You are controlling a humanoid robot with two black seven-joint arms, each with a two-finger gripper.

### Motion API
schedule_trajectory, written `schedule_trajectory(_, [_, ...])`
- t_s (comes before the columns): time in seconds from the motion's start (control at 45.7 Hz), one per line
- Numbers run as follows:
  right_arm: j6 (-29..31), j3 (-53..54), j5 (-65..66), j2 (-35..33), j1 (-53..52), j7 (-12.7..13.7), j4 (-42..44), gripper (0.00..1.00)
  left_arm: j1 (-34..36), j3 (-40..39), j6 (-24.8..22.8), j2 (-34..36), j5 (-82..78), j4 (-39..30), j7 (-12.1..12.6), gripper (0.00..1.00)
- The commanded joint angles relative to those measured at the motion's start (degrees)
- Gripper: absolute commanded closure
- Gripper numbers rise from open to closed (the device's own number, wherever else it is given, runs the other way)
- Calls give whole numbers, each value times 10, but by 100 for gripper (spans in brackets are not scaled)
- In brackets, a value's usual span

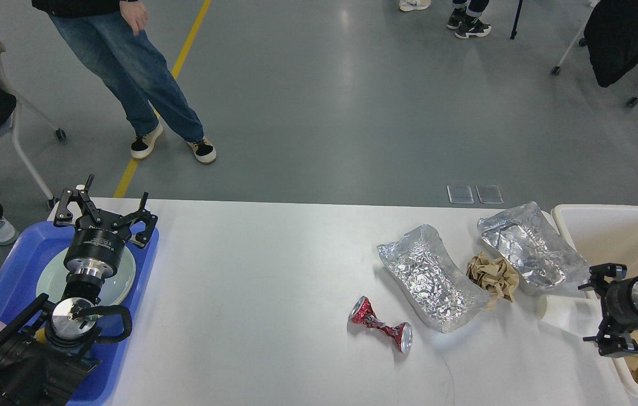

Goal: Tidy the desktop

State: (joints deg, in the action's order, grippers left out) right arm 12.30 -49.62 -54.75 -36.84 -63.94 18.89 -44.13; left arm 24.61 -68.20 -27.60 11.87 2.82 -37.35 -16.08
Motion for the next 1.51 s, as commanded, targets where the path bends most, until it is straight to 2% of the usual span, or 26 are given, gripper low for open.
schedule_trajectory(0.0, [2,14,4,24,29,0,40,0,0,0,0,0,0,0,0,4])
schedule_trajectory(0.197, [0,18,2,33,44,-1,48,0,0,0,0,0,0,0,0,4])
schedule_trajectory(0.547, [0,48,11,60,85,-1,111,0,0,0,0,0,0,0,0,4])
schedule_trajectory(1.489, [-23,86,43,69,120,-6,135,0,0,0,0,0,0,0,0,4])
